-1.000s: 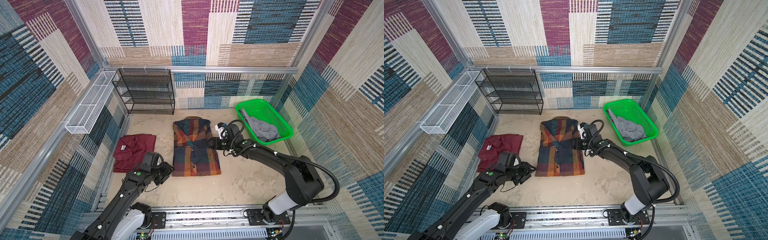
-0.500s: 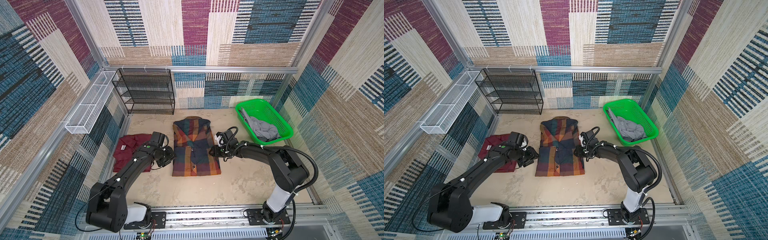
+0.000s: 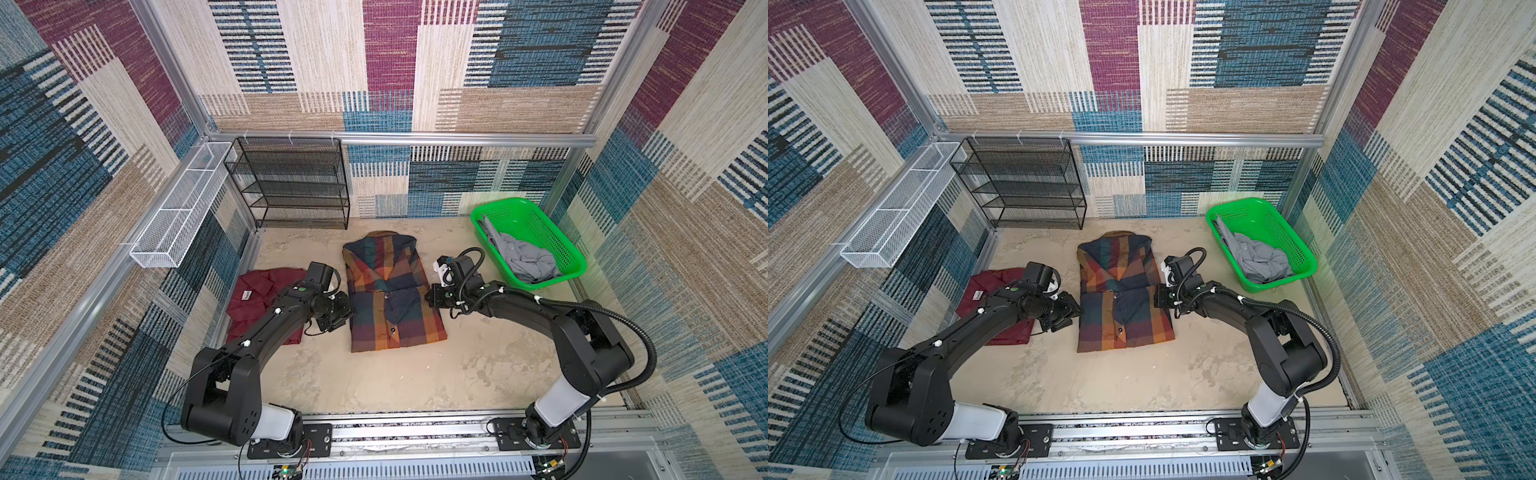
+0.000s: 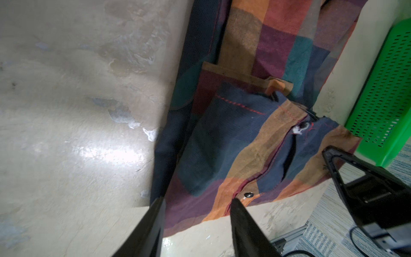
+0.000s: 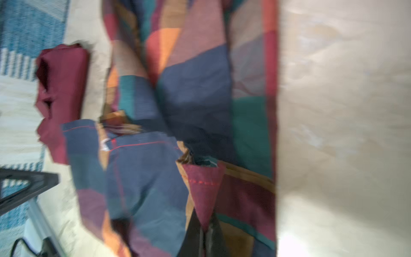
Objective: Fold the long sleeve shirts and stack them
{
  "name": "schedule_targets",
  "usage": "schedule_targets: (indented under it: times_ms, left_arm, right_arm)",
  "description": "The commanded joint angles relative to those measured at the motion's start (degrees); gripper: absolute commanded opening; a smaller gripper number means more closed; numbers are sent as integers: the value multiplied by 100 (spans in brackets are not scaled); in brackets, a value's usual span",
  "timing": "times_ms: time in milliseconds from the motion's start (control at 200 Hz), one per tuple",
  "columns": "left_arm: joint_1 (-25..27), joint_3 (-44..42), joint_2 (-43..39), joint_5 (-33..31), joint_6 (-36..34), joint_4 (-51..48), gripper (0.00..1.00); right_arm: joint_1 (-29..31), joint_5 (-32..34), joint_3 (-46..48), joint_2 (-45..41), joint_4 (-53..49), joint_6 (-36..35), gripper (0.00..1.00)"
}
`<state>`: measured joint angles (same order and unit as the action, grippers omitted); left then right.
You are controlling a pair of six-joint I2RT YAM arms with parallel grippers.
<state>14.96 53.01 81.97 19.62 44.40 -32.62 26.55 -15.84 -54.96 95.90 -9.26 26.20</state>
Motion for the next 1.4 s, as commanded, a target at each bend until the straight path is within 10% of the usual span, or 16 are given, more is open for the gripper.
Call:
schedule_targets:
  times_ms: [0,426,761,891,1397]
  left_arm:
    - [-11,-4,76,77,-91,170,51]
    - [162,-922,-138,672,354,1507,52]
    - [235,-1878,-1824,254,543,833,53]
    - [235,-1964,-2075,-13,582,555,53]
    - [209,-1300,-2277,-784,117,-244,52]
  right_arm:
    - [-193,162,79,201,246,264,0]
    - [-17,-419,-89,845,330,117,28]
    - [464,784,289,-1026,-597,-218,76]
    - [779,1028,192,-1222,-1124,-326,79]
    - [3937,3566,14,-543,-1681,-1893,93]
